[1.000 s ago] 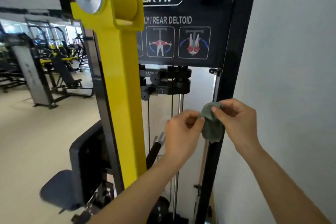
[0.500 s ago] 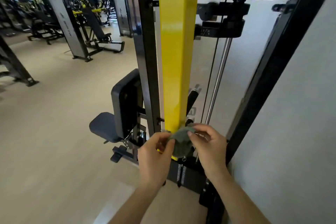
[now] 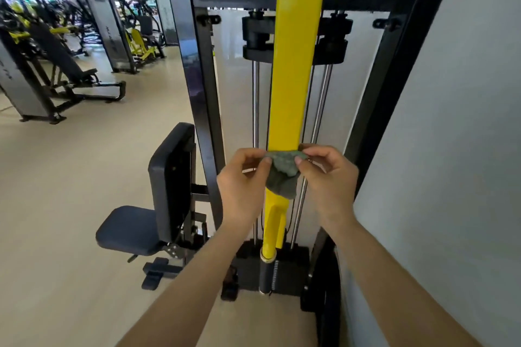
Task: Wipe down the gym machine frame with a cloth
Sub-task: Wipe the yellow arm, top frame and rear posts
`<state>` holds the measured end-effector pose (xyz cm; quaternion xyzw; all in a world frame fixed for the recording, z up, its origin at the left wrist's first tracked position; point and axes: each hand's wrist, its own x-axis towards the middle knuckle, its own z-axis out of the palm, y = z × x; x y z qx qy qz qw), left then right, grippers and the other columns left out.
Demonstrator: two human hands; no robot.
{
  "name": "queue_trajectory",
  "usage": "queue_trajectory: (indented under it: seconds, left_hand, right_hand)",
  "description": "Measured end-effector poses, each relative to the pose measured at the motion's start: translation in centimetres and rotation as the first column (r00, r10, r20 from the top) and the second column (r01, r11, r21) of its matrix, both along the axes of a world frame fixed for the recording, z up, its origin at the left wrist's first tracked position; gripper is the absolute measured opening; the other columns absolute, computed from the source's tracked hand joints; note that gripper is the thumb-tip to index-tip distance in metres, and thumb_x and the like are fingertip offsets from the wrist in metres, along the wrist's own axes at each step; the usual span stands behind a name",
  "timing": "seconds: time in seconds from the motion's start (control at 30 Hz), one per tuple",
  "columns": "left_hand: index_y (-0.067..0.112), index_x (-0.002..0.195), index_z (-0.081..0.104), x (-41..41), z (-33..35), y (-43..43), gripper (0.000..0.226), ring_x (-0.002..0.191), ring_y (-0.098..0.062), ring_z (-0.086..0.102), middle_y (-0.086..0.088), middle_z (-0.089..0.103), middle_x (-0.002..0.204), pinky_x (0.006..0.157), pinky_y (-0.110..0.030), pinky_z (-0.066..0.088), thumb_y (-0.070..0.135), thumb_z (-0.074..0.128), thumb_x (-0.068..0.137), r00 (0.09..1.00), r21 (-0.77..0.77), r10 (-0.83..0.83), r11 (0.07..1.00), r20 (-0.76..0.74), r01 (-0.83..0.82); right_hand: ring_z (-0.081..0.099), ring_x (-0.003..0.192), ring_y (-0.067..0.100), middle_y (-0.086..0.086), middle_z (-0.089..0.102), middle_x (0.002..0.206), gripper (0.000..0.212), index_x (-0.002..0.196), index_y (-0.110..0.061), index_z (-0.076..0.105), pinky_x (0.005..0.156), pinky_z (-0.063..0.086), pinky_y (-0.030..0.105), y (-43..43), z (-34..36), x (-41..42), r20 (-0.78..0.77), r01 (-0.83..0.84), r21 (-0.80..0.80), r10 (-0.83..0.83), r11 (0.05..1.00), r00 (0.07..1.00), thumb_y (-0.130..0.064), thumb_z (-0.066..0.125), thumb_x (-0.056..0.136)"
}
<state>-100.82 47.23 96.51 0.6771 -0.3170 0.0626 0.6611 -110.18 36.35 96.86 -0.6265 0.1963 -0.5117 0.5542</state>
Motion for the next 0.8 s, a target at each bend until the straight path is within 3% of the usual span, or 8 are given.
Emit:
queue_trajectory:
  seconds: [0.1, 0.4, 0.6, 0.8]
  left_hand:
    - [0.014, 0.098, 0.073, 1.0, 1.9, -0.4, 0.007, 0.084, 0.002, 0.067, 0.015, 0.071, 0.089, 0.073, -0.010, 0.051, 0.011, 0.071, 0.093, 0.999, -0.043, -0.041, 0.998, 0.028, 0.042]
    - [0.022, 0.094, 0.072, 2.0, 9.0, -1.6, 0.010, 0.082, -0.003, 0.071, 0.013, 0.074, 0.086, 0.074, -0.015, 0.054, 0.012, 0.072, 0.092, 0.990, -0.211, -0.115, 0.969, 0.083, 0.130]
    - [0.022, 0.094, 0.074, 2.3, 12.6, -2.1, 0.010, 0.084, -0.006, 0.072, 0.008, 0.076, 0.089, 0.077, -0.020, 0.057, 0.012, 0.072, 0.093, 0.991, -0.244, -0.077, 0.964, 0.112, 0.102]
    - [0.011, 0.098, 0.075, 2.2, 12.2, -2.1, 0.006, 0.085, -0.008, 0.073, 0.003, 0.076, 0.091, 0.080, -0.025, 0.060, 0.012, 0.073, 0.093, 0.994, -0.212, -0.026, 0.976, 0.104, 0.048]
  right_hand:
    - [0.072, 0.097, 0.015, -0.003, 0.075, 0.097, 0.018, 0.095, -0.009, 0.073, 0.084, 0.061, 0.034, -0.1, 2.2, 0.3, 0.016, 0.033, -0.043, -0.032, 0.999, 0.999, 0.003, 0.077, 0.082]
    - [0.072, 0.096, 0.017, 0.001, 0.075, 0.099, 0.017, 0.099, -0.008, 0.073, 0.088, 0.060, 0.036, -1.1, 9.1, 0.9, 0.122, 0.068, -0.151, -0.050, 0.986, 0.991, -0.002, 0.077, 0.084]
    - [0.071, 0.096, 0.013, -0.003, 0.074, 0.098, 0.018, 0.098, -0.012, 0.072, 0.080, 0.058, 0.024, -1.6, 12.4, 1.2, 0.176, 0.033, -0.179, -0.001, 0.983, 0.984, -0.003, 0.078, 0.084]
    - [0.070, 0.102, 0.009, 0.004, 0.068, 0.115, 0.030, 0.112, -0.013, 0.065, 0.079, 0.060, 0.025, -1.9, 12.0, 1.1, 0.163, -0.022, -0.133, 0.044, 0.991, 0.986, -0.008, 0.079, 0.085]
